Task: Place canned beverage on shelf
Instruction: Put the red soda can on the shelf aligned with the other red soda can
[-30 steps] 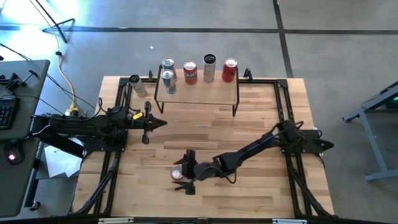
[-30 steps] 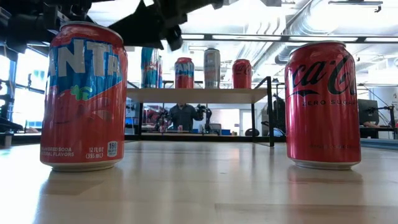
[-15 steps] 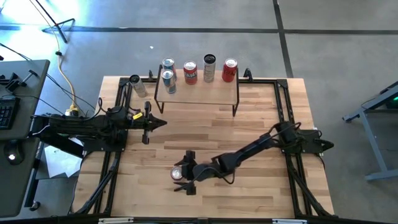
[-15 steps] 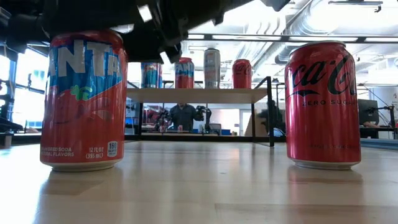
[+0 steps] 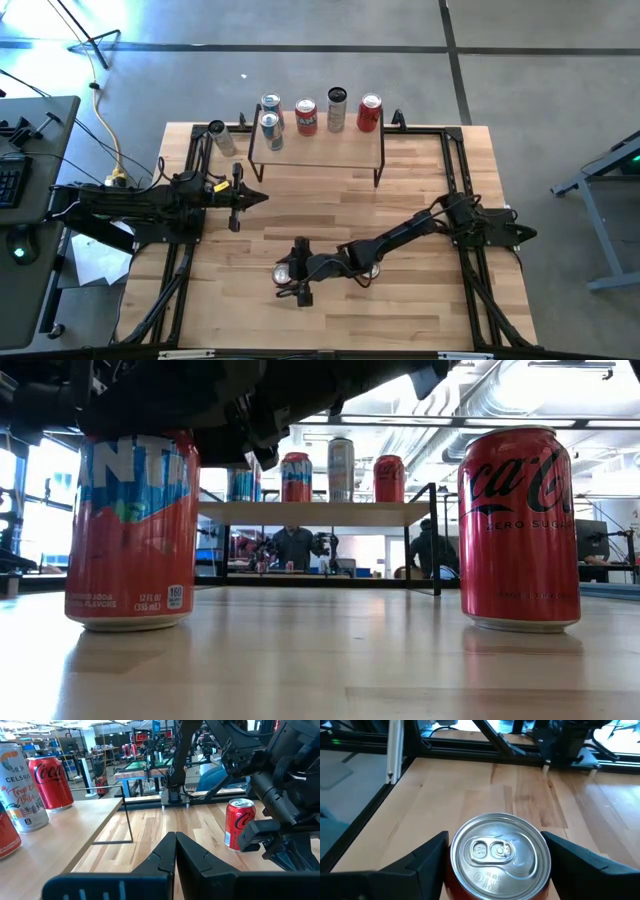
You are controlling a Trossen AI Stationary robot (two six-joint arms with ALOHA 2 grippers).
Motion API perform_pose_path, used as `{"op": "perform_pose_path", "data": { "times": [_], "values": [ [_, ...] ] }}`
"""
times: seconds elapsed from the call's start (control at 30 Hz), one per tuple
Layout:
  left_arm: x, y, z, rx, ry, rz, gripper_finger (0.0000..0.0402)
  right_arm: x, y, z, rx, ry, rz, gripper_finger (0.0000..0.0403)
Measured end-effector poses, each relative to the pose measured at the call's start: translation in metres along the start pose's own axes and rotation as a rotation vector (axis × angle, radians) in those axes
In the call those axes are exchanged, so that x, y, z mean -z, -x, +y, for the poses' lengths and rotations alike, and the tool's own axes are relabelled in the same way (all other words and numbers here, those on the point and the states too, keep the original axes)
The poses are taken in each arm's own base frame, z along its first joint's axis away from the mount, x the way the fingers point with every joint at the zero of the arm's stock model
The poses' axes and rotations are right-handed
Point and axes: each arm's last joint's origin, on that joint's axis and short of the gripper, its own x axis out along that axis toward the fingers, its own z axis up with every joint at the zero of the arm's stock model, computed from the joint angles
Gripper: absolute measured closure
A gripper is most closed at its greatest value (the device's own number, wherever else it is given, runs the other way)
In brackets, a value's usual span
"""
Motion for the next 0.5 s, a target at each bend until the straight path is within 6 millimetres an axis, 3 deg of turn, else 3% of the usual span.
{"op": "perform_pose_path", "data": {
  "times": [0.13,0.23,0.37,0.5],
  "values": [
    [0.000,0.000,0.000,0.000,0.012,-0.001,0.0399,-0.012,0.008,-0.010,-0.017,0.036,0.000,0.0131],
    [-0.001,0.000,0.000,-0.003,0.007,-0.005,0.0399,-0.034,0.022,-0.026,-0.012,0.067,-0.029,0.0131],
    [-0.003,0.000,0.000,-0.007,-0.011,-0.027,0.0401,-0.064,0.047,-0.060,0.001,0.111,-0.037,0.0131],
    [-0.004,0.000,0.001,-0.010,-0.013,-0.044,0.0401,-0.091,0.081,-0.106,0.078,0.137,-0.031,0.0131]
  ]
}}
